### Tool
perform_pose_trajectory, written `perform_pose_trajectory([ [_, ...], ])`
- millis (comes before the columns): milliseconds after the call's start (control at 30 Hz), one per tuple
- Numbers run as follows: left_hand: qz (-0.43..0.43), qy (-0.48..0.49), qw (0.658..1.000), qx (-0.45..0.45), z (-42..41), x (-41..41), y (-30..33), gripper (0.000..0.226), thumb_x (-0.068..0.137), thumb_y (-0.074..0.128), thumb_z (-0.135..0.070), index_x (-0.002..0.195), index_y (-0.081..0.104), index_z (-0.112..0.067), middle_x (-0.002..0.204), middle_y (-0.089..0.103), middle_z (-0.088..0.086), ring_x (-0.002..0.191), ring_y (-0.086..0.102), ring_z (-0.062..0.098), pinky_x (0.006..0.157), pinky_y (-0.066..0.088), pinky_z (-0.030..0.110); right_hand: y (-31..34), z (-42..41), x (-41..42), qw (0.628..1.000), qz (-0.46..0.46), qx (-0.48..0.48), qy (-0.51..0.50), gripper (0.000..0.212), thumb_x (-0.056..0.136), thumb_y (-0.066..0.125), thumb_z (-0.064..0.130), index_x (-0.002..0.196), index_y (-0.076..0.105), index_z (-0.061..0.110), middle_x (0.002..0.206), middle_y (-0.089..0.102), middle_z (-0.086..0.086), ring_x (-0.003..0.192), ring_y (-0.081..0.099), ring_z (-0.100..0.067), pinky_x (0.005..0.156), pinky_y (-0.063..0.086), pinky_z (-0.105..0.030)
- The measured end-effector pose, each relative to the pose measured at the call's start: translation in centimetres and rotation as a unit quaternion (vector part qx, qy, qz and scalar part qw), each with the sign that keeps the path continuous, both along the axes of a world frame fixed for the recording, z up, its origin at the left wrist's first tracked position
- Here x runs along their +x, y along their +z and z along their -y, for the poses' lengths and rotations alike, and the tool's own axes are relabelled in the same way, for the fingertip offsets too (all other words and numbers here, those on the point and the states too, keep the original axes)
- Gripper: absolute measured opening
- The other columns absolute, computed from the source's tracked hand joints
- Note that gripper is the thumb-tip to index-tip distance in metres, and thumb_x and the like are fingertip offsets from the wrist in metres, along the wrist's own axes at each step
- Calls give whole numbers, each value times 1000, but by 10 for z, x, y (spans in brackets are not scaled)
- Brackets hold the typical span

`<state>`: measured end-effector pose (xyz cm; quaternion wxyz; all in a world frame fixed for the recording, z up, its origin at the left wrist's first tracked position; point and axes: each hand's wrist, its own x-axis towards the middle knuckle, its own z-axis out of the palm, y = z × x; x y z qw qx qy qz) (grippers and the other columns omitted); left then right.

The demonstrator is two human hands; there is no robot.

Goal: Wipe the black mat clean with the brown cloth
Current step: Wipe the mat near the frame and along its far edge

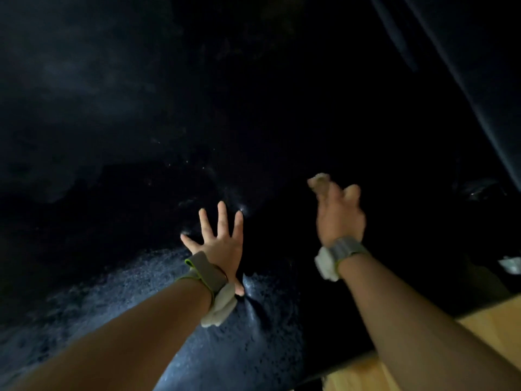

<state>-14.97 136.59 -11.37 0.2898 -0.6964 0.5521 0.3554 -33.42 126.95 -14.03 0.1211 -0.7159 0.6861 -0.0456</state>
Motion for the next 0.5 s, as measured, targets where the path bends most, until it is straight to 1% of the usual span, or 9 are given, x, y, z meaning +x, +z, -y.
perform_pose_trajectory([
  [67, -4, -3, 1000, 0, -1, 1, 1, 149, 53, 86, -50, 142, -30, -21, 143, -45, 13, 132, -29, 50, 99, 11, 77, 3, -49, 29, 994, 44, 50, 84, 32, 98, 41, 24, 128, 49, 21, 119, 47, -13, 97, 54, -34, 71, 35, -33],
  [133, -7, -4, 1000, 4, -3, 0, 3, 149, 52, 86, -52, 143, -29, -21, 143, -45, 13, 132, -29, 49, 99, 12, 77, 13, -90, 47, 978, 39, 124, 163, 39, 99, 38, 20, 137, 42, 21, 124, 46, -13, 101, 52, -33, 72, 31, -31],
  [200, -9, -4, 1000, 5, -2, 1, 2, 150, 51, 86, -51, 143, -29, -21, 142, -46, 13, 132, -30, 49, 99, 12, 77, 8, -93, 40, 971, 54, 112, 204, 39, 99, 35, 21, 138, 40, 22, 124, 46, -12, 101, 52, -33, 72, 32, -31],
  [233, -8, -4, 1000, 7, -2, 1, 2, 151, 51, 87, -51, 143, -29, -21, 141, -47, 13, 131, -30, 49, 99, 12, 77, 7, -80, 27, 978, 36, 89, 187, 38, 99, 35, 21, 137, 41, 22, 123, 46, -12, 99, 52, -34, 72, 34, -31],
  [300, -6, -4, 1000, 8, 0, 2, 0, 152, 49, 88, -49, 142, -30, -21, 141, -47, 14, 131, -31, 50, 98, 11, 77, 3, -45, -1, 995, -4, 42, 92, 34, 100, 36, 24, 133, 45, 20, 122, 45, -13, 92, 52, -35, 70, 34, -32],
  [333, -10, -2, 1000, 9, 1, 2, 1, 153, 49, 89, -46, 142, -30, -21, 141, -47, 14, 131, -31, 50, 98, 11, 78, 2, -28, -17, 999, -29, 22, 35, 33, 100, 38, 25, 132, 46, 19, 123, 44, -14, 85, 50, -33, 68, 33, -33],
  [400, -11, -3, 1000, 6, 0, 2, -2, 153, 49, 91, -43, 142, -29, -21, 140, -48, 14, 130, -32, 50, 96, 9, 79, 0, -13, -36, 998, -60, -1, -34, 33, 101, 41, 30, 130, 47, 17, 123, 42, -13, 73, 44, -28, 64, 33, -32],
  [433, -6, -5, 1000, 5, 0, 2, -3, 154, 49, 90, -43, 142, -29, -21, 139, -49, 15, 129, -33, 50, 96, 10, 79, -1, -17, -36, 998, -40, -3, -37, 32, 100, 42, 33, 127, 49, 17, 120, 45, -12, 72, 46, -29, 63, 35, -33],
  [500, -8, -6, 1000, 9, 1, 2, -2, 155, 47, 90, -46, 141, -31, -20, 138, -50, 15, 127, -34, 50, 97, 16, 78, 1, -48, -20, 1000, -10, 20, 1, 28, 98, 43, 36, 120, 50, 20, 111, 51, -8, 82, 56, -32, 63, 37, -34],
])
